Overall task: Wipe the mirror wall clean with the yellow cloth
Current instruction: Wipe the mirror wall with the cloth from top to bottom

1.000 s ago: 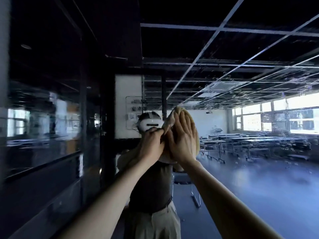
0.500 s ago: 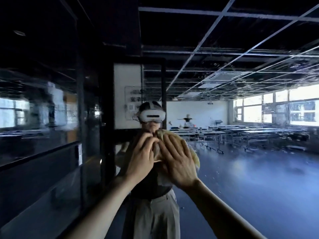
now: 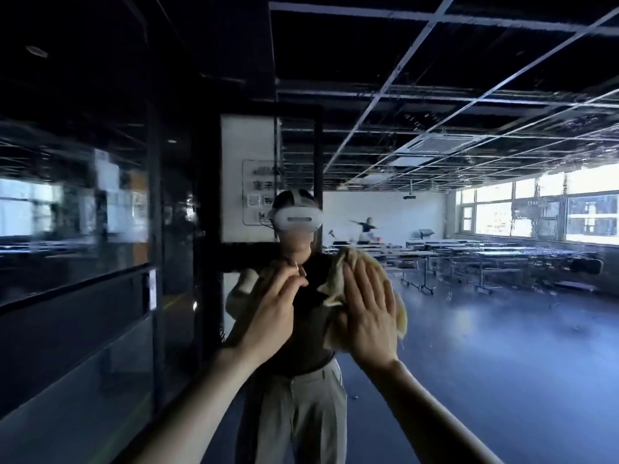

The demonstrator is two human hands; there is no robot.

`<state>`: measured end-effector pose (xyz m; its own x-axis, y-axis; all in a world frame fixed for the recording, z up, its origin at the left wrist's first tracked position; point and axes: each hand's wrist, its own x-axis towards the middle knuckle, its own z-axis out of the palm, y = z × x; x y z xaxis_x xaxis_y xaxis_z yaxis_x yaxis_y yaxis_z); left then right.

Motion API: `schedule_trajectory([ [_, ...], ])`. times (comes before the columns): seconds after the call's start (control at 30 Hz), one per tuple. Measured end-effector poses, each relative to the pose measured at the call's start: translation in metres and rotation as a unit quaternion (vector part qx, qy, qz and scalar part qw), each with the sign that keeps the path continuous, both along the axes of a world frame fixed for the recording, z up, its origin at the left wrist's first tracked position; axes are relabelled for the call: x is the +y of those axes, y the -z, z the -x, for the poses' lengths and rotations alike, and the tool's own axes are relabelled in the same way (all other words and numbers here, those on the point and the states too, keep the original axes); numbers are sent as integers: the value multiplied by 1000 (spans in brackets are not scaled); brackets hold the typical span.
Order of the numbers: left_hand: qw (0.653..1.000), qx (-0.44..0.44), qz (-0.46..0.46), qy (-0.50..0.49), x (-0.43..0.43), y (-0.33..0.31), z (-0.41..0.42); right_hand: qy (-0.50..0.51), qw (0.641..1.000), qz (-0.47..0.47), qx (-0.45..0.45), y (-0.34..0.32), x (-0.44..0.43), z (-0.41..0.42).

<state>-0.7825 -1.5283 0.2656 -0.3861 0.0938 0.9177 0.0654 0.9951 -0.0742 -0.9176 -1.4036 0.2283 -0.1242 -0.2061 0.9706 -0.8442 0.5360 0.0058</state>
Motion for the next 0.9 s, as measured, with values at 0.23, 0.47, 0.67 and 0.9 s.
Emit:
schedule_trajectory([
  [0.23,999,2,-37,-16,-29,-1,-24,-20,998,11,-57,-21,-8,-5],
  [0.47,994,63,-87,-37,-65,23,-71,-40,997,-43,-54,14,-91,-83],
  [0.67,994,25,-93,-54,-100,41,-115,-58,980,-180,56,7,-100,-90],
  [0.9,988,26,-96,-120,-182,29,-175,-47,997,-63,21,-77,-176,-142],
])
